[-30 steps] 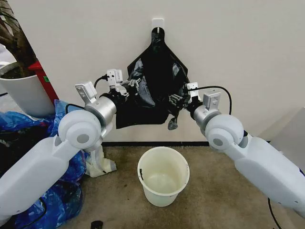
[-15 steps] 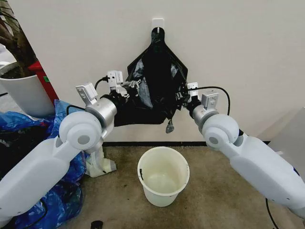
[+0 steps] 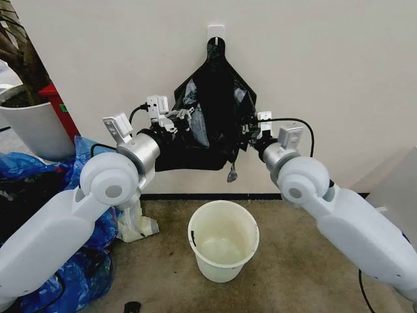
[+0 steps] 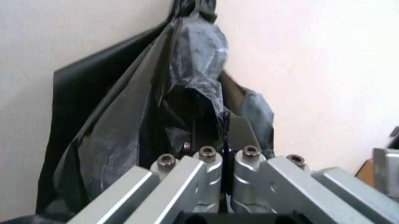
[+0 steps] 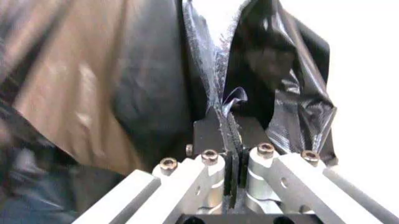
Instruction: Place the garbage bag over the trash bin.
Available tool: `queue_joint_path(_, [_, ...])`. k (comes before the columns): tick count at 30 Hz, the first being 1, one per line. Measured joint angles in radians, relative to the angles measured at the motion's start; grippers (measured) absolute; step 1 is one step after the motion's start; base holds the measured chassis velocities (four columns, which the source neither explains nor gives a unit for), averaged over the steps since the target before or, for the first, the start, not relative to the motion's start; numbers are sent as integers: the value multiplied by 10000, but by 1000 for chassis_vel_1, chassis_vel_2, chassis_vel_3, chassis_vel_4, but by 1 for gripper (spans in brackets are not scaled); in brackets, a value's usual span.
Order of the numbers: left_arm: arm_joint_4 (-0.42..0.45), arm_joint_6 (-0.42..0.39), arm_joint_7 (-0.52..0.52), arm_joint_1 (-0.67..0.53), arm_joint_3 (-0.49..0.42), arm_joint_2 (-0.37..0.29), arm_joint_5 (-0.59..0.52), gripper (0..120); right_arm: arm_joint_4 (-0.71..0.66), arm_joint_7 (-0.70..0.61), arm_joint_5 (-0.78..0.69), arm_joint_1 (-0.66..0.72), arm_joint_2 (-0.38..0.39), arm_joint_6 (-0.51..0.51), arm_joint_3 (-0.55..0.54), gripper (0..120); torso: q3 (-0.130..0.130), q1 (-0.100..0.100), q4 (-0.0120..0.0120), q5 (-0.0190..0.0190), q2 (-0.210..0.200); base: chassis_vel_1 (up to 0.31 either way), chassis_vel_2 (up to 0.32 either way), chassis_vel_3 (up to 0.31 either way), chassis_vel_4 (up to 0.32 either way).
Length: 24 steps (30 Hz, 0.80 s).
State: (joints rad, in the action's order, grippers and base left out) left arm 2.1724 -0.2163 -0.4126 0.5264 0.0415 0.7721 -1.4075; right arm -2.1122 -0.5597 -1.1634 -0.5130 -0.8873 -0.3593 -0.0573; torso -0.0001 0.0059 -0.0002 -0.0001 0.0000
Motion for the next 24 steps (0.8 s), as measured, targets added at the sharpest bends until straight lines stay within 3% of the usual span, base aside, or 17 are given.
queue_joint_path(5, [102, 364, 285, 18, 380, -114, -707, 0, -292, 538, -567, -302, 186, 607, 692, 0, 0, 0, -1, 1, 0, 0, 0, 0, 0])
queue_joint_path(10, [22, 927, 982, -120, 645, -82, -1824, 0, -457, 1075, -2185, -549, 166, 1317, 1679, 0, 0, 0, 0, 1, 0, 0, 0, 0, 0])
queue_joint_path(15, [42, 1191, 1169, -151, 694, -35, -2765, 0, -647, 1435, -2977, -713, 229, 1545, 2229, 0, 0, 0, -1, 1, 0, 0, 0, 0, 0])
queue_joint_path(24, [437, 1771, 1576, -237, 840, -2, -4778, 0, -1860, 1833, -5322, -1544, 744, 1692, 4184, 0, 0, 0, -3, 2, 0, 0, 0, 0, 0])
